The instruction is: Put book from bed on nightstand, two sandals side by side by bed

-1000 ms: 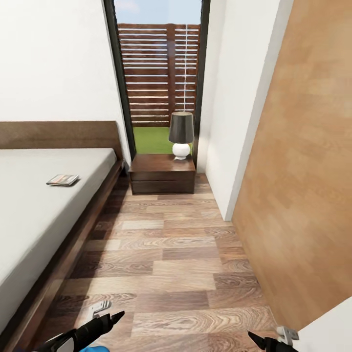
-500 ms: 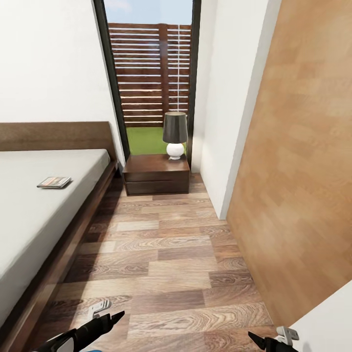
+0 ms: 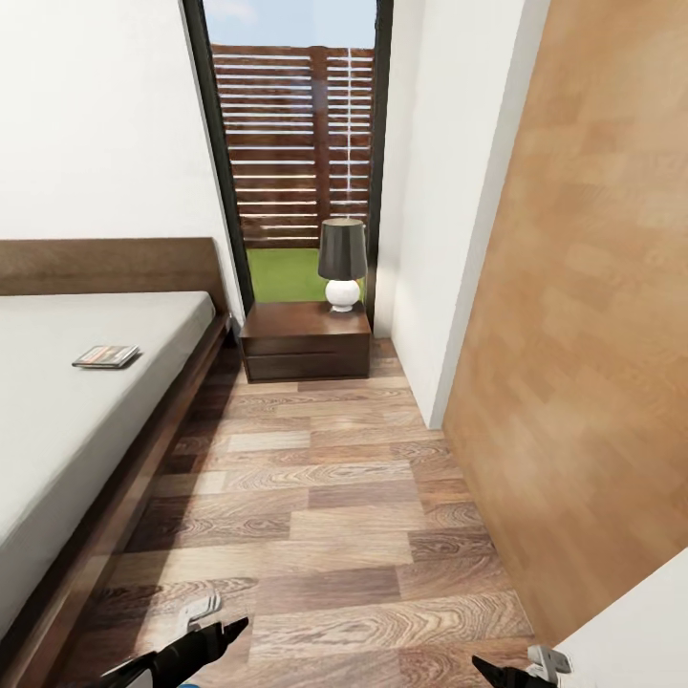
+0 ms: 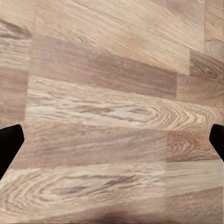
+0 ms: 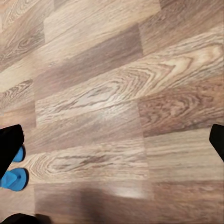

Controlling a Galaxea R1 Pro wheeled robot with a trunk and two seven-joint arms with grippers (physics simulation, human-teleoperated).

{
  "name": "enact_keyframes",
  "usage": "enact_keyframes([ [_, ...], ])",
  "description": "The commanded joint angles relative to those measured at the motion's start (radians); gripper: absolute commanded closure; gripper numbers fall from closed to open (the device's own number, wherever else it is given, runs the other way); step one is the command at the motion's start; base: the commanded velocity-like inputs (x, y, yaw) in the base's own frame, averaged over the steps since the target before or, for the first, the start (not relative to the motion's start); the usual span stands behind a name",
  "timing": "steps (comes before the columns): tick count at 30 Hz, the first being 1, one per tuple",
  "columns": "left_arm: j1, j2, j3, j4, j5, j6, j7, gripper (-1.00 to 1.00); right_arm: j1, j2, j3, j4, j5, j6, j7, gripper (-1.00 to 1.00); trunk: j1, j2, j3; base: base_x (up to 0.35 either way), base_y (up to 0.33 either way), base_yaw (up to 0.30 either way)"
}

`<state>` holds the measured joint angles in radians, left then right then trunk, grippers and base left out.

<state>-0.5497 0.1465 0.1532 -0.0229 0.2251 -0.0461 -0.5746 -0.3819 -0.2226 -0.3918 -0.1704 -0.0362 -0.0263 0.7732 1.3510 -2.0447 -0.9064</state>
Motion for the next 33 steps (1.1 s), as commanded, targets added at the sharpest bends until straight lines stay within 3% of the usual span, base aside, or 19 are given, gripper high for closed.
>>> enact_keyframes([
  [1,0.007,-0.005,0.008,0.001,-0.003,-0.007,0.013,-1.00,-0.001,0.008,0.001,0.004,-0.004,-0.003,-0.008,-1.00,0.000,0.000,-0.001,0.000,0.000,0.000],
  [4,0.033,-0.020,0.008,0.001,-0.004,-0.028,0.070,-1.00,0.000,0.029,0.001,0.010,-0.003,-0.003,-0.060,-1.00,0.000,0.000,-0.001,0.000,0.000,0.000],
  [6,0.057,-0.040,0.008,0.001,-0.006,-0.058,0.129,-1.00,0.000,0.061,0.002,0.023,-0.002,-0.003,-0.135,-1.00,0.000,0.000,-0.001,0.000,0.000,0.000],
  [7,0.081,-0.062,0.008,0.001,-0.007,-0.094,0.185,-1.00,0.000,0.103,0.004,0.046,0.004,-0.003,-0.230,-1.00,0.000,0.000,-0.001,0.000,0.000,0.000],
  [8,0.095,-0.075,0.007,0.001,-0.010,-0.111,0.212,-1.00,0.000,0.125,0.005,0.061,0.011,-0.003,-0.283,-1.00,0.000,0.000,-0.001,0.000,0.000,0.000],
  [11,0.114,-0.088,0.006,0.000,-0.019,-0.127,0.239,-1.00,0.000,0.146,0.006,0.078,0.029,-0.003,-0.340,-1.00,0.000,0.000,-0.001,0.000,0.000,0.000],
  [21,0.136,-0.108,0.007,0.001,-0.115,-0.145,0.268,-1.00,0.000,0.166,0.005,0.102,0.067,-0.003,-0.400,-1.00,0.000,0.000,-0.001,0.000,0.000,0.000],
  [33,0.137,-0.108,0.008,0.000,-0.125,-0.146,0.269,-1.00,-0.001,0.160,0.002,0.101,0.064,-0.003,-0.401,-1.00,0.000,0.000,-0.001,0.000,0.000,0.000],
])
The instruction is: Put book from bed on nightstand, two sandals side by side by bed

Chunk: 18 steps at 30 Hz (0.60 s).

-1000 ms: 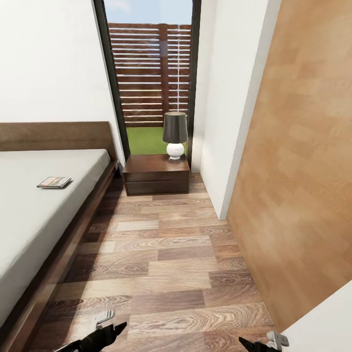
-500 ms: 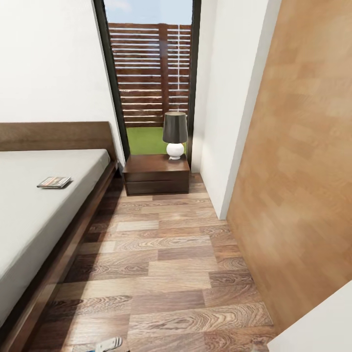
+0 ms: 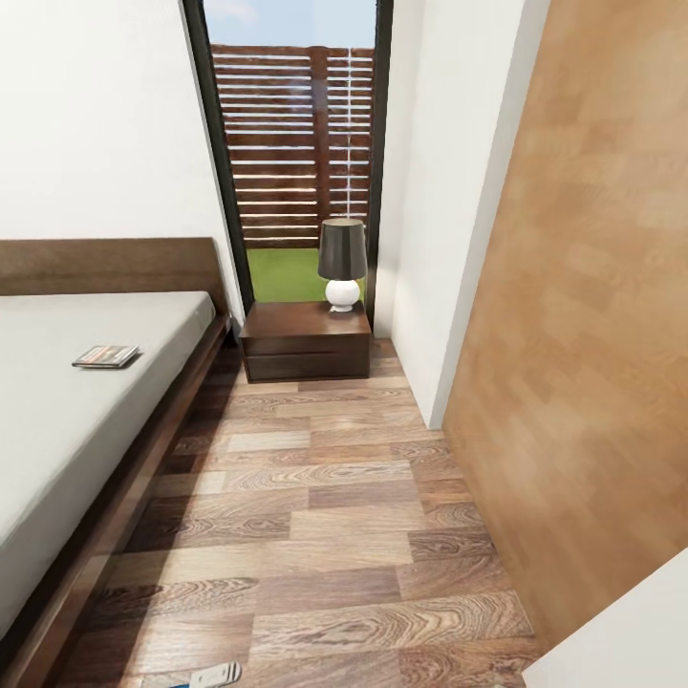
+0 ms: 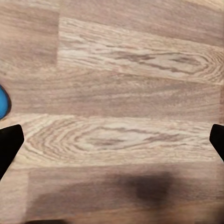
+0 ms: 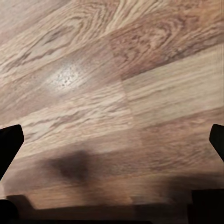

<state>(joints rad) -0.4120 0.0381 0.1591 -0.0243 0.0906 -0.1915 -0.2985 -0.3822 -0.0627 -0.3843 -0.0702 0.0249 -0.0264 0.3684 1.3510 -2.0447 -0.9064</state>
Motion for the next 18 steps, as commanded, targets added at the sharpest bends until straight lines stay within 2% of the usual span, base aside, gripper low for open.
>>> enact_keyframes([
  [1,-0.001,0.000,0.002,0.001,0.009,0.000,-0.007,-1.00,0.000,-0.001,-0.005,0.001,0.003,-0.003,0.004,-1.00,0.000,0.000,-0.001,0.000,0.000,0.000],
  [9,-0.001,0.000,0.002,0.002,0.009,0.000,-0.007,-1.00,0.000,-0.005,-0.007,0.001,0.002,-0.003,0.005,-1.00,0.000,0.000,-0.001,0.000,0.000,0.000],
  [18,-0.001,0.000,0.002,0.001,0.009,0.000,-0.007,-1.00,0.000,-0.004,-0.004,0.001,0.003,-0.003,0.005,-1.00,0.000,0.000,-0.001,0.063,-0.107,0.000],
])
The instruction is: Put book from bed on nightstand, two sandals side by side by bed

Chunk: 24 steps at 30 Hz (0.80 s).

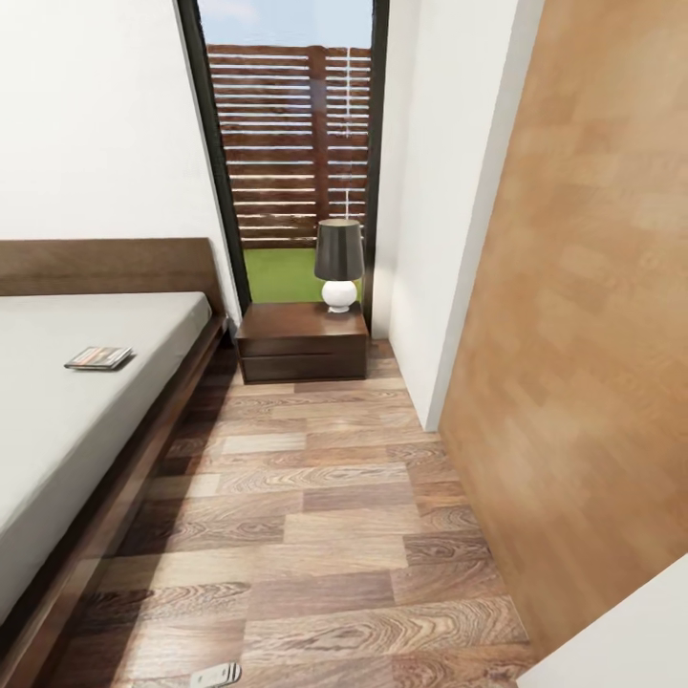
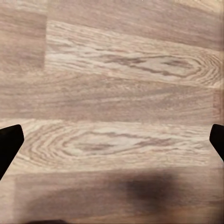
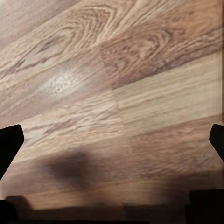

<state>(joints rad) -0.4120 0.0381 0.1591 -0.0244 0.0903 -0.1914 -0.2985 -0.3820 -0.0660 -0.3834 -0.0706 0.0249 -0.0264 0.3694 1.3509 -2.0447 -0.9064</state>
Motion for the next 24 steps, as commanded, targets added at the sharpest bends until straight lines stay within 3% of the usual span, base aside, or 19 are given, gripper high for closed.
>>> enact_keyframes([
  [1,-0.001,0.000,0.002,0.002,0.009,0.000,-0.007,-1.00,-0.001,0.000,-0.005,0.001,0.003,-0.003,0.004,-1.00,0.000,0.000,-0.001,0.029,-0.045,0.000],
  [7,-0.001,0.000,0.003,0.002,0.010,0.000,-0.007,-1.00,0.000,0.000,-0.005,0.001,0.003,-0.003,0.004,-1.00,0.000,0.000,-0.001,0.104,-0.019,0.000],
  [19,-0.001,0.001,0.003,0.002,0.011,0.000,-0.007,-1.00,-0.001,0.000,-0.004,0.001,0.003,-0.003,0.003,-1.00,0.000,0.000,-0.001,0.279,-0.002,0.000],
  [24,-0.001,0.001,0.003,0.003,0.011,0.000,-0.007,-1.00,0.000,0.000,-0.003,0.001,0.003,-0.003,0.003,-1.00,0.000,0.000,-0.001,0.112,0.000,0.000],
])
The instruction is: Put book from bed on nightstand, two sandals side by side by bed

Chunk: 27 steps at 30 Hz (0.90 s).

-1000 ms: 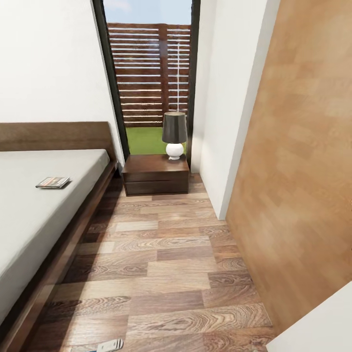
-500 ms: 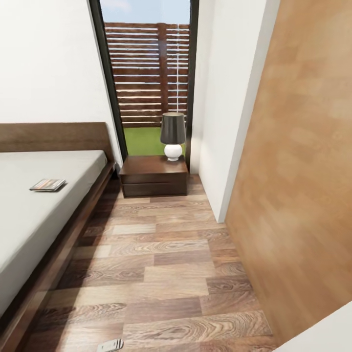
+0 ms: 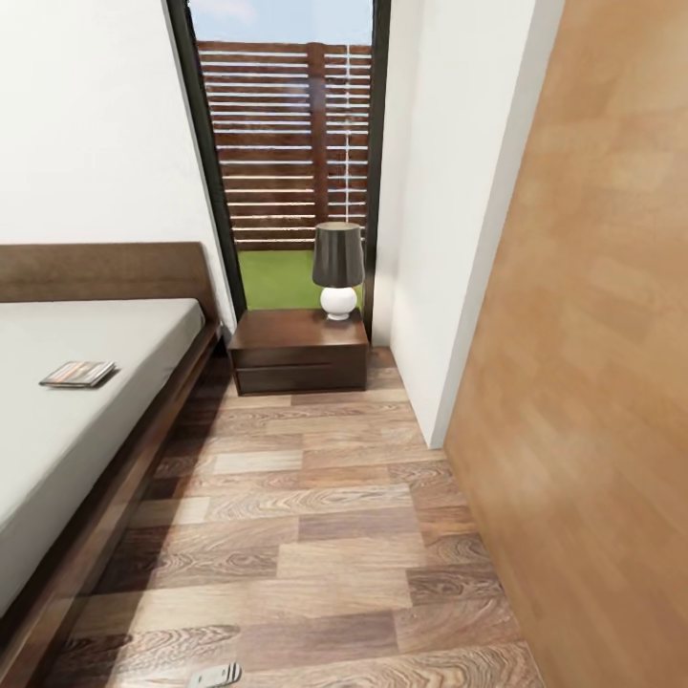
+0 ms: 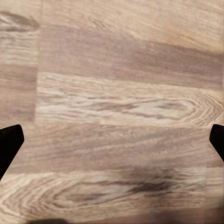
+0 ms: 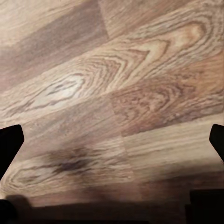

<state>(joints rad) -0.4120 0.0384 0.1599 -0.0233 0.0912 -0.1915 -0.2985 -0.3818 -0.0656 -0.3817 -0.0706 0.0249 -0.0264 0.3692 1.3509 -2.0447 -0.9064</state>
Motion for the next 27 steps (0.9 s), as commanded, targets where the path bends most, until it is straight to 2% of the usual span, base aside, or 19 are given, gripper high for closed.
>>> enact_keyframes([
  [1,-0.001,0.000,0.002,0.001,0.009,0.000,-0.007,-1.00,-0.001,0.000,-0.005,0.001,0.003,-0.003,0.004,-1.00,0.000,0.000,-0.001,0.053,0.000,0.000],
  [8,-0.001,0.000,0.001,0.001,0.009,0.000,-0.007,-1.00,-0.001,0.000,-0.005,0.001,0.005,-0.003,0.004,-1.00,0.000,0.000,-0.001,0.134,-0.078,0.000],
  [19,-0.001,0.000,0.003,0.001,0.010,0.000,-0.007,-1.00,-0.001,0.000,-0.005,0.002,0.008,-0.003,0.004,-1.00,0.000,0.000,-0.001,0.250,-0.067,0.000],
  [27,-0.001,0.000,0.003,0.001,0.011,0.000,-0.007,-1.00,-0.001,0.001,-0.005,0.001,0.009,-0.003,0.004,-1.00,0.000,0.000,-0.001,0.079,-0.003,0.000],
])
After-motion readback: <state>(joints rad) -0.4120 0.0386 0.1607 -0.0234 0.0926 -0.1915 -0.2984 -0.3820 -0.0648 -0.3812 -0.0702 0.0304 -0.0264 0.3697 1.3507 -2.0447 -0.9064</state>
